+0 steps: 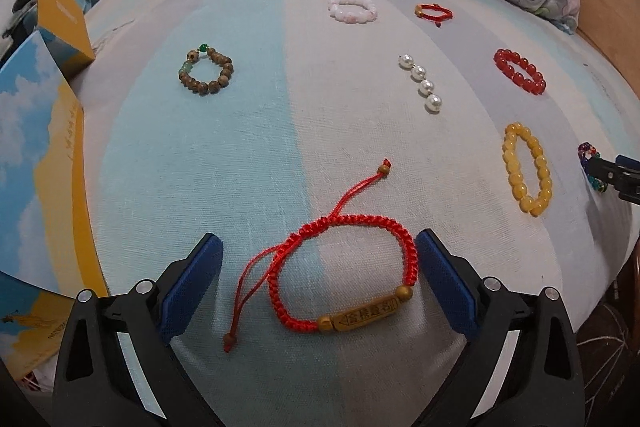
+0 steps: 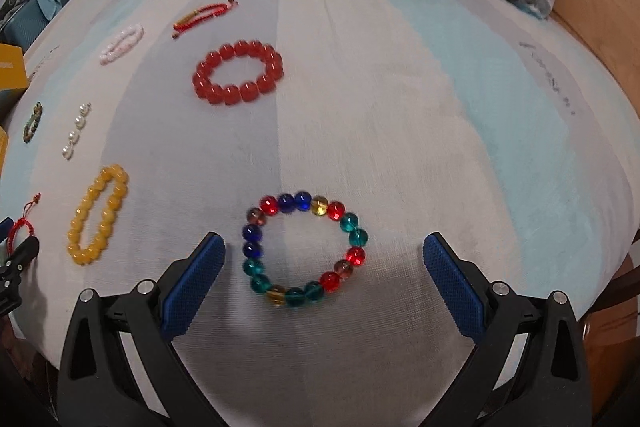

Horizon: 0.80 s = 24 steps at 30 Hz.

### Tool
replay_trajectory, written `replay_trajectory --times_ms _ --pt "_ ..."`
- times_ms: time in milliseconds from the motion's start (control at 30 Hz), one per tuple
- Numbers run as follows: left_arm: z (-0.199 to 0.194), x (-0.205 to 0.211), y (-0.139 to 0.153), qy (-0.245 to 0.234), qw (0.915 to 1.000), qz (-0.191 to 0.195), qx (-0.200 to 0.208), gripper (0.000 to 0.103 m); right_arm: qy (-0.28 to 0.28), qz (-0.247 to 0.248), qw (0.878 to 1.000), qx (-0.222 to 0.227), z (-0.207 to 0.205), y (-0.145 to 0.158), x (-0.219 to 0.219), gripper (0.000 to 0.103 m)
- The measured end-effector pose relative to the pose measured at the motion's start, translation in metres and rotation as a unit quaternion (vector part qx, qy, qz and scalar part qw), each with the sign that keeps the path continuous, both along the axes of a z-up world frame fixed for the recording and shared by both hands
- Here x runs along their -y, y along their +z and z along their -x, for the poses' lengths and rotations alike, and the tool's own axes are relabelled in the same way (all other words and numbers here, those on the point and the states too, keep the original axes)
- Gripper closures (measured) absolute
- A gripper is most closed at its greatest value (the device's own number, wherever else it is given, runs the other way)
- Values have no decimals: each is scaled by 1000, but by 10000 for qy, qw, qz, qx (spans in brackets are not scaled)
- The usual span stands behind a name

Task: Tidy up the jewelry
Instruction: 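Grasp the red cord bracelet with the left tool while the right tool grasps the multicolour bead bracelet, then carry both held bracelets over the open white box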

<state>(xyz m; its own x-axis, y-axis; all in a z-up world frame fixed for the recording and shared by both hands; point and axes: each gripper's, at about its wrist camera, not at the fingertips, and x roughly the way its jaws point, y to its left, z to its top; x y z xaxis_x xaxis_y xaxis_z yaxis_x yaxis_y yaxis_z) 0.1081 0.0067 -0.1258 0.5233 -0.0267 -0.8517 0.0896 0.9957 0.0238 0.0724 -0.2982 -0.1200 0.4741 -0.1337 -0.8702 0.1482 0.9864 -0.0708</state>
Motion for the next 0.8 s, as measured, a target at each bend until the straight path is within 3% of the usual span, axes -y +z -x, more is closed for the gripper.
replay_trajectory --times_ms 167,367,467,667,767,800 --pt "6 6 1 -89 9999 -67 -32 20 -11 -52 10000 -62 2 -9 0 8" --pt "14 18 4 -219 9993 -299 -106 42 -74 -111 9999 -69 3 -11 0 12" --pt "18 22 7 -284 9990 -312 -157 59 -145 -128 9998 -89 4 -10 1 17" --pt "21 29 10 -332 9986 -350 -205 91 -42 -158 9999 -56 5 -6 -2 42" --pt "21 22 13 -224 9993 -100 -283 96 -19 -181 9998 -41 5 -4 -1 62" --pt "21 20 15 -207 9994 -34 -284 96 -15 -214 9998 -35 5 -3 0 75"
